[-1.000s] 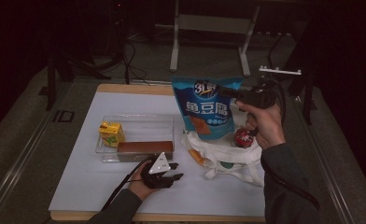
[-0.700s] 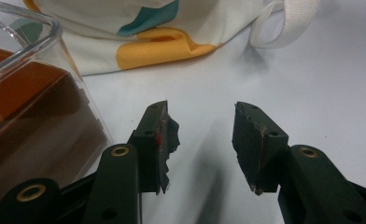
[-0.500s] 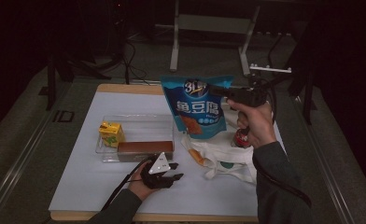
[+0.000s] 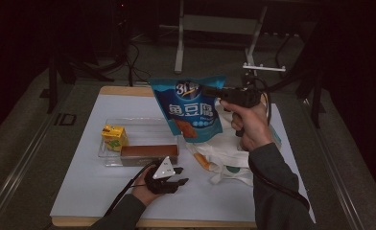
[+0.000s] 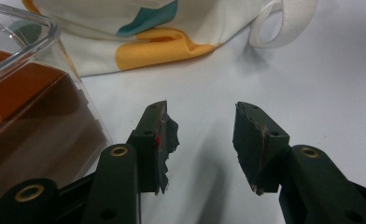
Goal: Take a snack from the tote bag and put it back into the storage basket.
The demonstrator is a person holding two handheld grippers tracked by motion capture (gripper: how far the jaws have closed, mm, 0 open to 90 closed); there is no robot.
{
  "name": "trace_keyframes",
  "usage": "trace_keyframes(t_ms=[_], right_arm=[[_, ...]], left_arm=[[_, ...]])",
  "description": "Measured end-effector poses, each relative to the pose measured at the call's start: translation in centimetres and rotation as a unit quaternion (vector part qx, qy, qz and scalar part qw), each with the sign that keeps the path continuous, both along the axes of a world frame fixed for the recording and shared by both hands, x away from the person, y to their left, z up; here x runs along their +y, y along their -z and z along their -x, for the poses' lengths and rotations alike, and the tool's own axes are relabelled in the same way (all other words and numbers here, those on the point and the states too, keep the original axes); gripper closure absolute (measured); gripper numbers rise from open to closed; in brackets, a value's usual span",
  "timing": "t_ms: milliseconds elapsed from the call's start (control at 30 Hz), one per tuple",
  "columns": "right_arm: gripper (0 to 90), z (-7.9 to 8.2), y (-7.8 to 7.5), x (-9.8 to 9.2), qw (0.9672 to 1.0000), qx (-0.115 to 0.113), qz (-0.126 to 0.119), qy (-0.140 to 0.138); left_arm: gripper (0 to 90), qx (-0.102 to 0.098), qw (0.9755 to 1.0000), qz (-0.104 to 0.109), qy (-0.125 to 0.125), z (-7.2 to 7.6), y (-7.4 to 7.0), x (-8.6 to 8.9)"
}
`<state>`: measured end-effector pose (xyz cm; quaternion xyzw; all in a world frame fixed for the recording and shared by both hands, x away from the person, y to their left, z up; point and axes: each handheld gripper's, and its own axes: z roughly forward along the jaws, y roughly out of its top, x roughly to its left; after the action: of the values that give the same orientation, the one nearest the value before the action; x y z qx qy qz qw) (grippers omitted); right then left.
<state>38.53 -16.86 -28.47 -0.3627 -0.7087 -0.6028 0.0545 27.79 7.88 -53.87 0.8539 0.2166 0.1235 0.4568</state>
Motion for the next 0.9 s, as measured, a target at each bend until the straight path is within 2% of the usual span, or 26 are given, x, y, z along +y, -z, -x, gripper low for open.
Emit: trace_keyframes(t_ms=[367,900], right_arm=[[89.0,-0.3,-0.8,2.5,0.9998,-0.003,-0.012,-0.012],[89.0,-1.7,0.2,5.9,0.9995,0.009,-0.020,-0.023]], left_arm=[[55.4,-0.002,1.0000,-0.001,0.003,0.0,0.0,0.0],[54.9,0.000,1.0000,0.002,0.003,0.0,0.0,0.0]])
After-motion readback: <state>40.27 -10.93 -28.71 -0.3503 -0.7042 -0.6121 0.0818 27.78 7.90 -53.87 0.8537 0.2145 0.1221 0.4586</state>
